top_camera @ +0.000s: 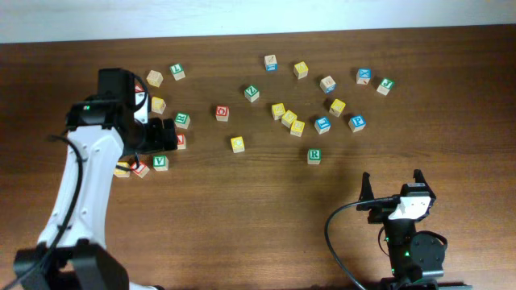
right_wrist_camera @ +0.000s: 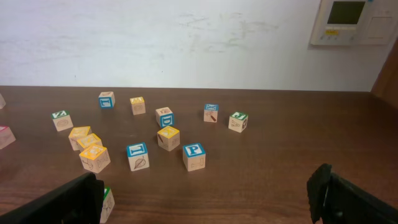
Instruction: Spell out CVPR
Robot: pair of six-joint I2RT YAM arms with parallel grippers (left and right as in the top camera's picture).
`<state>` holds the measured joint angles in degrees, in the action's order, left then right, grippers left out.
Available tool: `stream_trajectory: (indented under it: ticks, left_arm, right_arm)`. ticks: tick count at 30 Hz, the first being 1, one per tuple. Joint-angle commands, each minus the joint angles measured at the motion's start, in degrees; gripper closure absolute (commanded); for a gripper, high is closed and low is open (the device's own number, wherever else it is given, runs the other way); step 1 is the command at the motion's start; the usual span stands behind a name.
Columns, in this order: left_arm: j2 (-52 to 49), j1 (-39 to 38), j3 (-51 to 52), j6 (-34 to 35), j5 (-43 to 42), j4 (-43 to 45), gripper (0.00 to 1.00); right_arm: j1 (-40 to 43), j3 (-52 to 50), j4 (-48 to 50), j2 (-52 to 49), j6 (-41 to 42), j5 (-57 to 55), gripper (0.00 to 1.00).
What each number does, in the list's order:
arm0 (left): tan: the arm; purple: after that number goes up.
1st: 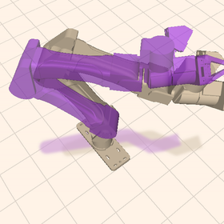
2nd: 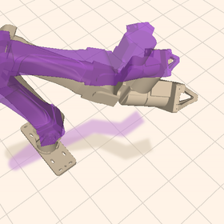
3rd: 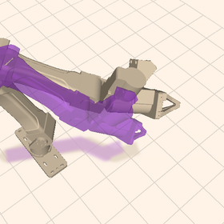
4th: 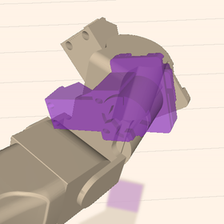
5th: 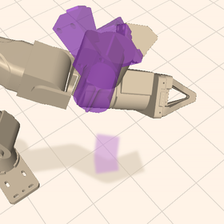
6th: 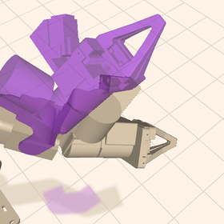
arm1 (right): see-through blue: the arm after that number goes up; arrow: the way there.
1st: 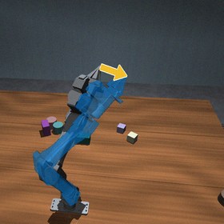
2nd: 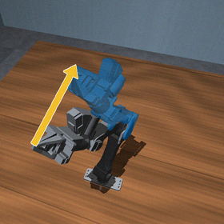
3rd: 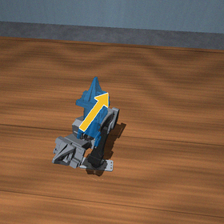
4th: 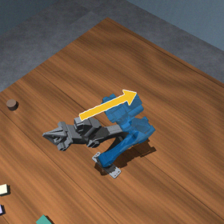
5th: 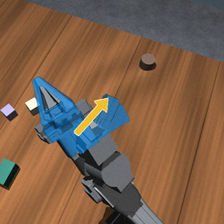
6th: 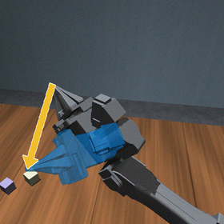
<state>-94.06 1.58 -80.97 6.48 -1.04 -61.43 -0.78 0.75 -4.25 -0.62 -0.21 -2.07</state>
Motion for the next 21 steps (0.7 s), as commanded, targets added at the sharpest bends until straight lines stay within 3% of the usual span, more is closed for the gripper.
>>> stream_trajectory:
  ticks: [1, 2, 4, 5, 12, 14, 18, 21]
  left_arm:
    - [-3.4, 0.1, -0.4, 3.1, -1.7, 1.4, 0.34]
    - [-4.1, 0.1, -0.4, 3.1, -0.8, 1.4, 0.35]
    - [-4.8, 0.1, -0.4, 3.2, 5.1, 1.9, 0.11]
    - [-5.4, 0.1, -0.4, 3.3, 7.4, 2.8, 0.09]
    - [-10.3, 0.1, -0.4, 6.3, 7.2, 5.0, 0.12]
    - [-11.2, 0.1, -0.4, 6.4, 6.1, 6.8, 0.03]
    - [-11.2, 0.1, -0.4, 6.3, -5.5, 8.8, 0.01]
    - [-11.3, 0.0, -0.4, 6.3, -6.5, 9.6, 0.07]
  right_arm:
    - [0.4, -0.4, -0.3, 0.4, -0.2, 0.1, 0.02]
    - [0.4, -0.4, -0.3, 0.4, -0.2, 0.1, 0.02]
    - [0.4, -0.4, -0.3, 0.4, -0.2, 0.1, 0.02]
    - [0.4, -0.4, -0.3, 0.4, -0.2, 0.1, 0.02]
    - [0.4, -0.4, -0.3, 0.4, -0.2, 0.1, 0.02]
    - [0.4, -0.4, -0.3, 0.4, -0.2, 0.1, 0.02]
    - [0.4, -0.4, -0.3, 0.4, -0.2, 0.1, 0.02]
    - [0.4, -0.4, -0.3, 0.4, -0.2, 0.1, 0.02]
